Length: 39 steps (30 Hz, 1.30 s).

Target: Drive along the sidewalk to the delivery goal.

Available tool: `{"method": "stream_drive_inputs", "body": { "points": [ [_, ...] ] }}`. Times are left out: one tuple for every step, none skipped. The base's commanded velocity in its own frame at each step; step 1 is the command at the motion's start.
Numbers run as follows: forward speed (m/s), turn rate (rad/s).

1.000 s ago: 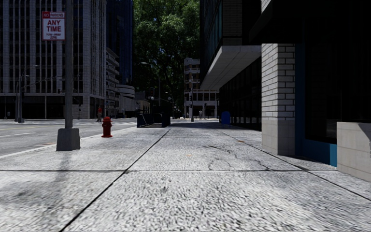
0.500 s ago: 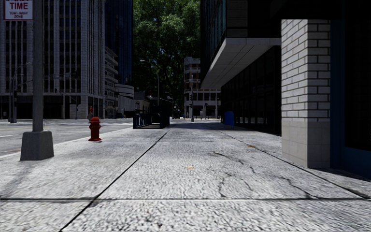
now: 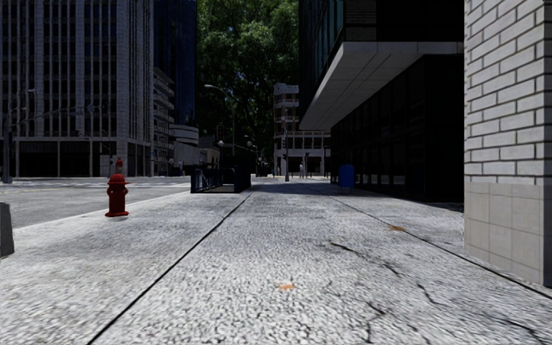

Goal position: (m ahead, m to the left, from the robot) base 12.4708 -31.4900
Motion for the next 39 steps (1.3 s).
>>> {"method": "stream_drive_inputs", "body": {
  "points": [
    [1.83, 0.00],
    [1.83, 0.00],
    [1.83, 0.00],
    [1.83, 0.00],
    [1.83, 0.00],
    [1.83, 0.00],
    [1.83, 0.00],
    [1.83, 0.00],
    [1.83, 0.00],
    [1.83, 0.00],
    [1.83, 0.00],
    [1.83, 0.00],
    [1.83, 0.00],
    [1.83, 0.00],
    [1.83, 0.00],
    [1.83, 0.00],
    [1.83, 0.00],
    [1.83, 0.00],
    [1.83, 0.00],
    [1.83, 0.00],
    [1.83, 0.00],
    [1.83, 0.00],
    [1.83, 0.00],
    [1.83, 0.00],
    [1.83, 0.00],
    [1.83, 0.00],
    [1.83, 0.00],
    [1.83, 0.00],
    [1.83, 0.00],
    [1.83, 0.00],
    [1.83, 0.00],
    [1.83, 0.00],
    [1.83, 0.00],
    [1.83, 0.00],
    [1.83, 0.00],
    [1.83, -0.04],
    [1.83, -0.16],
    [1.83, -0.22],
    [1.83, -0.25]
  ]
}}
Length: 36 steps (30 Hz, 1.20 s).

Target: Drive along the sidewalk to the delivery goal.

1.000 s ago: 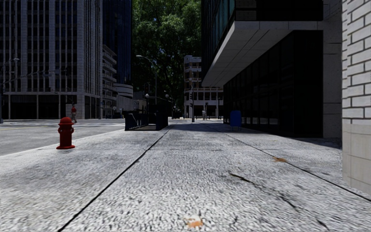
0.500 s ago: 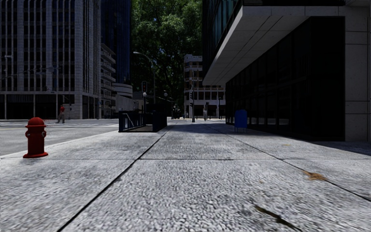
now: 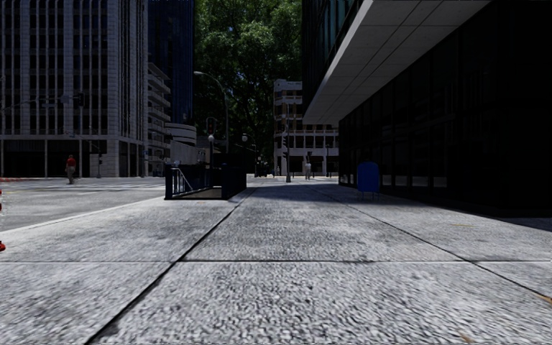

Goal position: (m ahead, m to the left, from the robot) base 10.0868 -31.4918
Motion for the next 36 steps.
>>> {"method": "stream_drive_inputs", "body": {
  "points": [
    [1.83, -0.25],
    [1.83, -0.26],
    [1.83, -0.32],
    [1.83, -0.40],
    [1.83, -0.44],
    [1.83, -0.50],
    [1.83, -0.54],
    [1.83, -0.54],
    [1.83, -0.56],
    [1.83, -0.57],
    [1.83, -0.59],
    [1.83, -0.60],
    [1.83, -0.60],
    [1.83, -0.61],
    [1.83, -0.66],
    [1.83, -0.78],
    [1.83, -0.92],
    [1.83, -0.98],
    [1.83, -1.00],
    [1.83, -1.00],
    [1.83, -1.00],
    [1.83, -1.00],
    [1.83, -1.00],
    [1.83, -1.00],
    [1.83, -1.01],
    [1.83, -1.20],
    [1.83, -1.20],
    [1.83, -1.20],
    [1.83, -1.20],
    [1.83, -1.20],
    [1.83, -1.20],
    [1.83, -1.20],
    [1.83, -1.20],
    [1.83, -1.20],
    [1.83, -1.20],
    [1.83, -1.20]
  ]
}}
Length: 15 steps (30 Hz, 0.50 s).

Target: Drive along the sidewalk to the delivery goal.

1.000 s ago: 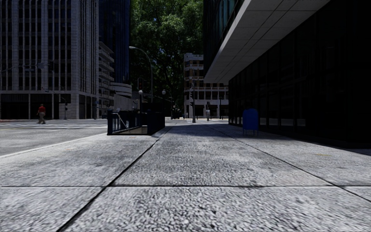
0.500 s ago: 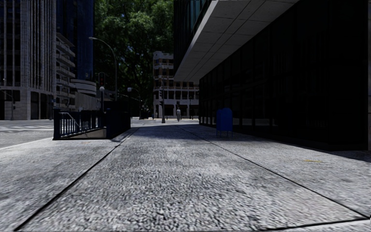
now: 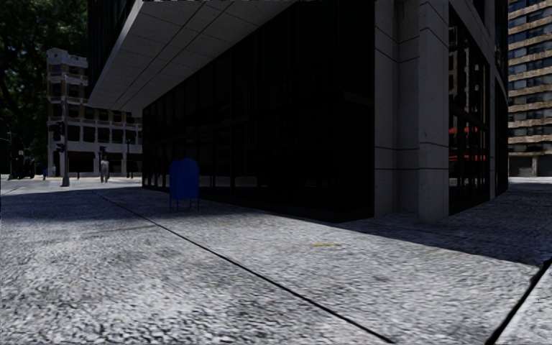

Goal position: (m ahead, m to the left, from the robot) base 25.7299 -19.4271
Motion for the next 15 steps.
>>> {"method": "stream_drive_inputs", "body": {
  "points": [
    [1.83, -1.20],
    [1.83, -1.20],
    [1.83, -1.20],
    [1.83, -1.20],
    [1.83, -1.20],
    [1.83, -1.20],
    [1.83, -1.20],
    [1.83, -1.20],
    [1.83, -1.20],
    [1.83, -1.11],
    [1.83, -1.11],
    [1.83, -1.03],
    [1.83, -1.00],
    [1.83, -1.00],
    [1.83, -1.00]
  ]
}}
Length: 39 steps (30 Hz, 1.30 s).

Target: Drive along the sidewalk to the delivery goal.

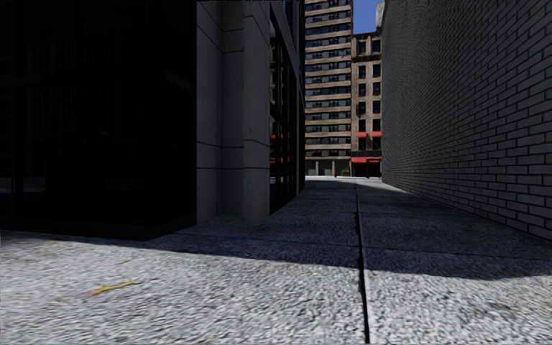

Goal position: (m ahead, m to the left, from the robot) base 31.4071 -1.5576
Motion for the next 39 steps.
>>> {"method": "stream_drive_inputs", "body": {
  "points": [
    [1.83, -1.00],
    [1.83, -0.84],
    [1.83, -0.01],
    [1.83, 0.00],
    [1.83, 0.00],
    [1.83, 0.00],
    [1.83, 0.00],
    [1.83, 0.00],
    [1.83, 0.00],
    [1.83, 0.00],
    [1.83, 0.00],
    [1.83, 0.00],
    [1.83, 0.00],
    [1.85, 0.00],
    [1.91, 0.00],
    [1.94, 0.00],
    [1.96, 0.00],
    [1.96, 0.00],
    [1.96, 0.00],
    [1.96, 0.00],
    [1.96, 0.00],
    [1.96, 0.00],
    [1.97, 0.00],
    [1.97, 0.00],
    [1.97, 0.00],
    [1.97, 0.00],
    [1.97, 0.00],
    [1.97, 0.00],
    [1.97, 0.00],
    [1.97, 0.00],
    [1.97, 0.00],
    [1.97, 0.00],
    [1.97, 0.00],
    [1.97, 0.00],
    [1.97, 0.00],
    [1.97, 0.00],
    [1.97, 0.00],
    [1.97, 0.00],
    [1.97, 0.00]
  ]
}}
